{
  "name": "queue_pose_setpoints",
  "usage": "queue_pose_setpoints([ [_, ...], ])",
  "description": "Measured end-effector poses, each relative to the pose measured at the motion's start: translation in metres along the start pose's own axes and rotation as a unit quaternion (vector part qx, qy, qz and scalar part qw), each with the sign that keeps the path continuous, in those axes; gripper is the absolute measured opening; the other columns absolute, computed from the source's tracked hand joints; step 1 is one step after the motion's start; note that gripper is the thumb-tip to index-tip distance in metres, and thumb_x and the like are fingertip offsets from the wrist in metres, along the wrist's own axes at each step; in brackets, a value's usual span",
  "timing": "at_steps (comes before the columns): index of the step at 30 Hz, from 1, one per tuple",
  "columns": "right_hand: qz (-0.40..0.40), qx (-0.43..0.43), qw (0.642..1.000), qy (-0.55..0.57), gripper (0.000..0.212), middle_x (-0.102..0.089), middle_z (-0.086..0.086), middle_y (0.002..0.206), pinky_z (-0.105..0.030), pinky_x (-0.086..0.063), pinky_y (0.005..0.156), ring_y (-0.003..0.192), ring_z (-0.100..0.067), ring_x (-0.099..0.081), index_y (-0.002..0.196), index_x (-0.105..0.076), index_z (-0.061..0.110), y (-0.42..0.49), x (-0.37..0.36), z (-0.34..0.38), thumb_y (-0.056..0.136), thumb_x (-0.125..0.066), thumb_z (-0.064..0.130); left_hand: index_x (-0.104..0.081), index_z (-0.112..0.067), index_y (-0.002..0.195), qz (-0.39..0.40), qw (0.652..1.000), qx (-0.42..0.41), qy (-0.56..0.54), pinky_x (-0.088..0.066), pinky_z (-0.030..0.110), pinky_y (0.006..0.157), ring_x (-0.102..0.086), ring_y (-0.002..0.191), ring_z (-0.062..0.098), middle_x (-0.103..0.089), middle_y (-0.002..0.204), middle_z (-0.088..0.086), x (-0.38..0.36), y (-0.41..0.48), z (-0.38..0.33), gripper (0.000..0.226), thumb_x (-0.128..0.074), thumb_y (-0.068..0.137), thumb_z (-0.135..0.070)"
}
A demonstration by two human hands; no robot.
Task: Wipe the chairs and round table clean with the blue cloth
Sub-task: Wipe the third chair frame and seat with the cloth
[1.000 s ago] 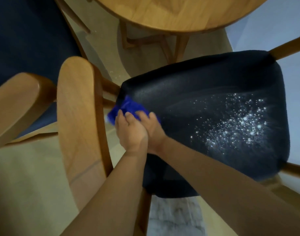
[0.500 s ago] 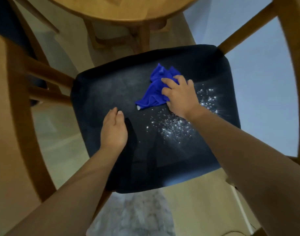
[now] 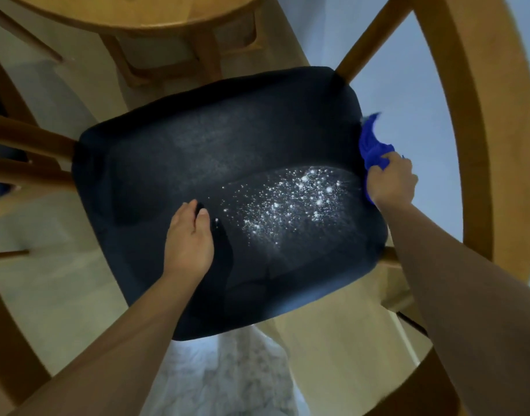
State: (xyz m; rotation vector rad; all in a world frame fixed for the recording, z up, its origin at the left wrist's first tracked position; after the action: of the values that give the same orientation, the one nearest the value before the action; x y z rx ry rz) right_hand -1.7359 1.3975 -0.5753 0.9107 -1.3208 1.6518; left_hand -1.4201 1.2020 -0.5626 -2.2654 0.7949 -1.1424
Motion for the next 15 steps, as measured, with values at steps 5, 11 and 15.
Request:
queue_pose_setpoints([
  [5, -0.017, 0.016, 0.999, -0.039, 0.038, -0.032, -0.007, 0.145, -0.047, -0.037, 0.093, 0.122, -0.037, -0.033, 0.128, -0.045, 0.013, -0.034, -0.017, 0.023, 0.092, -0.043, 0.023, -0.033, -0.012, 0.143, -0.004, 1.0, 0.026, 0.006, -0.016, 0.031, 0.115, -0.025, 0.139, 0.018, -0.03, 0.151, 0.006, 0.013, -0.002, 0.015, 0.044, -0.032, 0.101, -0.026],
  [11, 0.016, 0.102, 0.994, -0.035, 0.042, -0.023, 0.0, 0.152, -0.043, -0.038, 0.092, 0.125, -0.034, -0.029, 0.129, -0.046, 0.021, -0.107, -0.067, 0.099, 0.088, -0.049, 0.03, -0.052, -0.014, 0.126, -0.05, 0.986, 0.094, -0.126, -0.028, 0.027, 0.102, -0.042, 0.117, 0.012, -0.051, 0.123, -0.003, 0.045, 0.005, 0.031, 0.043, -0.022, 0.102, -0.034],
  [15, 0.063, 0.199, 0.978, -0.016, 0.044, -0.022, 0.0, 0.153, -0.045, -0.037, 0.093, 0.124, -0.033, -0.028, 0.127, -0.05, 0.022, -0.181, -0.113, 0.17, 0.085, -0.055, 0.031, -0.057, -0.017, 0.112, -0.092, 0.986, 0.09, -0.103, -0.03, 0.028, 0.098, -0.049, 0.112, 0.015, -0.055, 0.119, -0.001, 0.079, 0.01, 0.035, 0.032, -0.028, 0.102, -0.022],
])
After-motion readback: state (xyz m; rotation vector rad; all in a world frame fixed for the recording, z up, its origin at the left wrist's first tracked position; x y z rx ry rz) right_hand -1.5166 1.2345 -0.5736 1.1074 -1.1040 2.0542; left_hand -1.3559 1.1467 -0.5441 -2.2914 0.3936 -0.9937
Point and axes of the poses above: each hand's wrist, its own y-axis towards the middle knuckle, its own x-axis out of the back of the hand, z = x × y, the point moved 8 cm from there along y, towards the middle knuckle
